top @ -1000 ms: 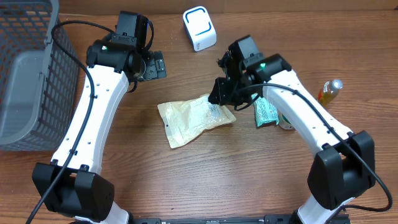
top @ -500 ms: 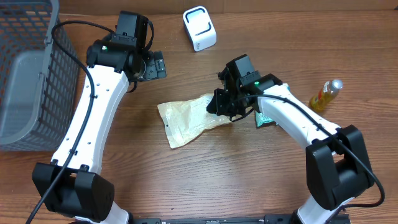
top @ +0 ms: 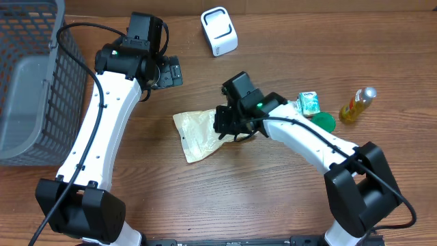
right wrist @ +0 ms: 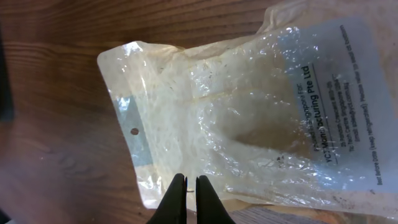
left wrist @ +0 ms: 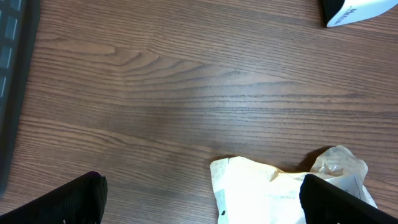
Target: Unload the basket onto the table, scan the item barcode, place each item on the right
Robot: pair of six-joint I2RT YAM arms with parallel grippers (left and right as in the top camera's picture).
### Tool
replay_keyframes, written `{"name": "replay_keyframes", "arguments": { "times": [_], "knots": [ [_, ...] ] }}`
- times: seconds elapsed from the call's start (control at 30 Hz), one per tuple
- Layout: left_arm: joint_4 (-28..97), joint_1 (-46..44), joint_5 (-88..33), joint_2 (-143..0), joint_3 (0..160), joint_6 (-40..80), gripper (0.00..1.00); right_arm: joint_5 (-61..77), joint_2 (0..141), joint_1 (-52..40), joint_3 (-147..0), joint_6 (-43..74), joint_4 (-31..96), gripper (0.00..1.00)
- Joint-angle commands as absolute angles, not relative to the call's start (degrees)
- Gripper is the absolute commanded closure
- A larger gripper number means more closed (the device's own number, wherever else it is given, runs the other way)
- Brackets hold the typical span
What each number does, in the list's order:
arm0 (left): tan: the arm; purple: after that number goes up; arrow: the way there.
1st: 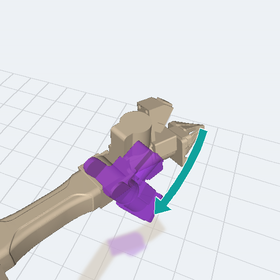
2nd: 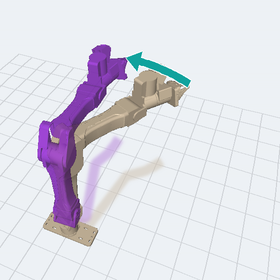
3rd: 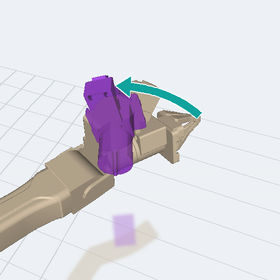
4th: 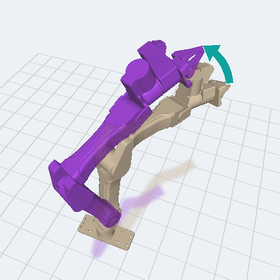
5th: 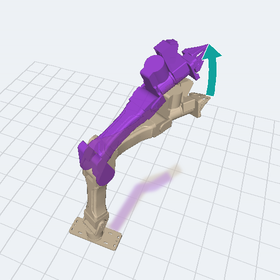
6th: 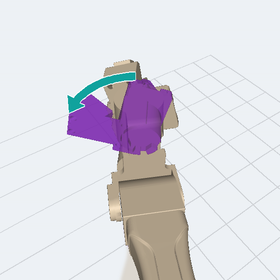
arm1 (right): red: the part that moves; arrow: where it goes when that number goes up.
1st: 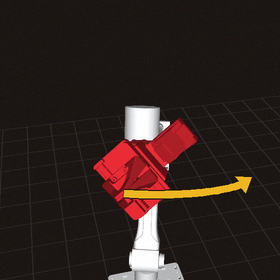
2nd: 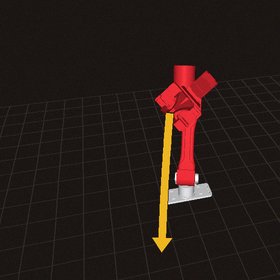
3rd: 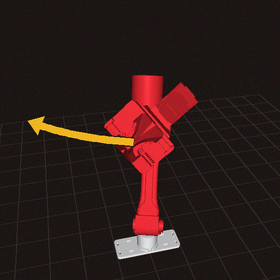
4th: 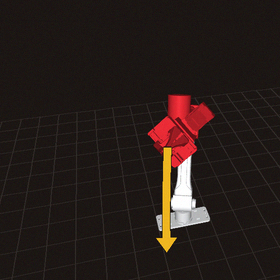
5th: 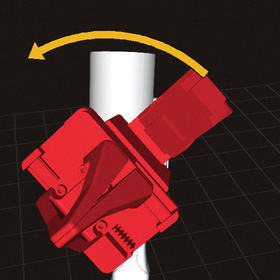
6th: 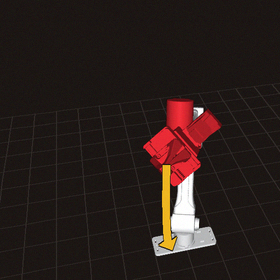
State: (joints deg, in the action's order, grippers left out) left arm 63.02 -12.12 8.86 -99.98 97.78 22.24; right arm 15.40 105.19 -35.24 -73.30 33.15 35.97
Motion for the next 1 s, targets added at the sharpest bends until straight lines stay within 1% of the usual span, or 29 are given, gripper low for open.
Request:
{"name": "replay_keyframes", "arguments": {
  "times": [0.0,0.27,0.4,0.6,0.7,0.77,0.8,0.87,0.93,0.97],
  "knots": [
    [63.0,-12.4,9.4,-99.3,98.7,21.4,0.0,8.8,105.6,-37.0,-72.8,35.0,35.6,0.96],
    [63.0,-12.4,9.4,-99.3,98.7,21.4,0.0,6.0,105.6,-37.7,-72.8,34.9,36.8,0.96],
    [63.0,-12.4,9.4,-99.3,98.7,21.4,0.0,6.0,104.7,-36.0,-73.6,31.8,38.9,0.96],
    [63.0,-12.4,9.4,-99.3,98.7,21.4,0.0,6.0,98.9,-29.5,-79.8,24.4,44.8,0.95],
    [63.0,-12.4,9.4,-99.3,98.7,21.4,0.0,6.0,95.8,-25.6,-81.2,20.9,45.4,0.89],
    [63.0,-12.4,9.4,-99.3,98.7,21.4,0.0,6.0,94.2,-23.1,-81.2,19.2,45.4,0.81],
    [63.0,-12.4,9.4,-99.3,98.7,21.4,0.0,6.0,93.4,-21.4,-81.2,18.5,45.4,0.69],
    [63.0,-12.4,9.4,-99.3,98.7,21.4,0.0,6.0,92.7,-18.8,-81.2,17.8,45.6,0.31],
    [63.0,-12.4,9.4,-99.3,98.7,21.4,0.0,6.0,92.6,-16.1,-81.2,17.7,46.3,0.0],
    [63.0,-12.4,9.4,-99.3,98.7,21.4,0.0,6.0,92.7,-15.0,-81.2,17.7,46.9,0.0]
  ]
}}
